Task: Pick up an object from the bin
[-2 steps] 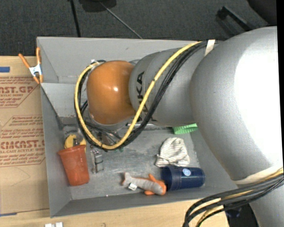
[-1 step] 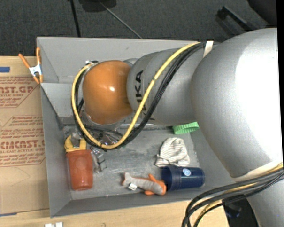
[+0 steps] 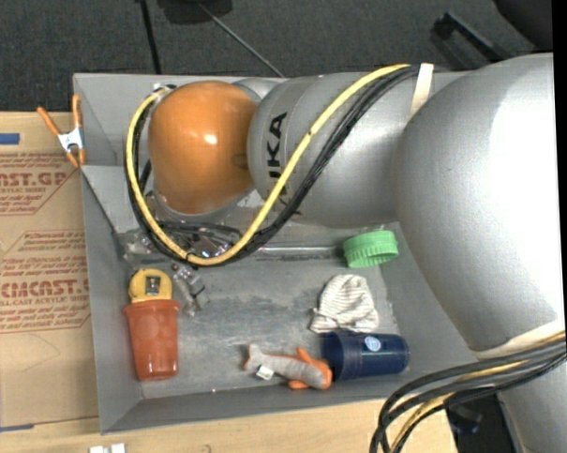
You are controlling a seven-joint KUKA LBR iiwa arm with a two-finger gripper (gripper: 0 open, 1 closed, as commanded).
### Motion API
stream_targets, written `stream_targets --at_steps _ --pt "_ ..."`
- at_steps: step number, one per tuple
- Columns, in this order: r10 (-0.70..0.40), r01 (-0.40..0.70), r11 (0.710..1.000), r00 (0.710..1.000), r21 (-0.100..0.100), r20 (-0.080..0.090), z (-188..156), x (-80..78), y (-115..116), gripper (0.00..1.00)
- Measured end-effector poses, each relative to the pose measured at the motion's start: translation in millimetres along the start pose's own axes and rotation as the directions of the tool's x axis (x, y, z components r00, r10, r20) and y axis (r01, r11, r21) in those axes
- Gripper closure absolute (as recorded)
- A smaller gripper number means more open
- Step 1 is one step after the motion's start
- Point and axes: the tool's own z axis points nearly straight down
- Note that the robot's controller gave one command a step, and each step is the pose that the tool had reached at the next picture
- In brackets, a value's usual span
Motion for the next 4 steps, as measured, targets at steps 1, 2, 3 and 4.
stream_targets --at_steps 1,2,3,4 --pt "-0.303 0.303 0.953 0.953 -0.001 -0.001 54.4 26.4 21.1 0.0" --pt "-0.522 0.522 0.853 0.852 0.016 0.02 71.5 43.5 30.7 1.0" --pt "-0.522 0.522 0.853 0.852 0.016 0.02 71.6 43.5 30.7 1.0" --pt "-0.522 0.522 0.853 0.853 0.013 0.018 69.5 44.0 30.8 1.0"
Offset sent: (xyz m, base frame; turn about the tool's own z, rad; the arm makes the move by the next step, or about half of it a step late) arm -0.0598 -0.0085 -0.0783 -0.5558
